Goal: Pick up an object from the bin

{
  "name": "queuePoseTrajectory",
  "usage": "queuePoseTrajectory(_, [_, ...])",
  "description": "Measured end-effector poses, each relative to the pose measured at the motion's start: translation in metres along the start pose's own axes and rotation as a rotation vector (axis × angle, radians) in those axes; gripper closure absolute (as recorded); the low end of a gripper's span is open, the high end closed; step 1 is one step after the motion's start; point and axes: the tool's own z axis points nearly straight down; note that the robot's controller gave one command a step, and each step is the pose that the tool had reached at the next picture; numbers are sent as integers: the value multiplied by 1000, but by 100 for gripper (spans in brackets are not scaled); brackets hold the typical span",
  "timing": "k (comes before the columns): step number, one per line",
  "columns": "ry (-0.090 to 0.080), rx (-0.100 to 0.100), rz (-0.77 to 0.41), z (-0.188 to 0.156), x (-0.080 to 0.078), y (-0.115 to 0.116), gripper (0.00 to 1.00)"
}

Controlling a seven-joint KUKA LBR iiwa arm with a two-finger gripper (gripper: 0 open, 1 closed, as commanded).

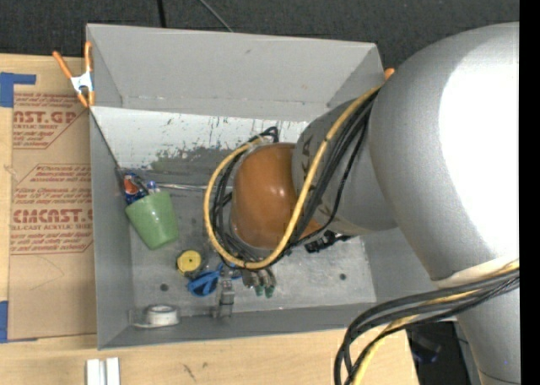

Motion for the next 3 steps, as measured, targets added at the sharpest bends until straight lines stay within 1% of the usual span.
queuePoseTrajectory(1, [-2, -1, 1, 0, -1, 0, 0])
queuePoseTrajectory(2, [0, -2, 0, 0, 0, 1, 100])
queuePoseTrajectory(3, [0, -1, -1, -52, -1, 2, 100])
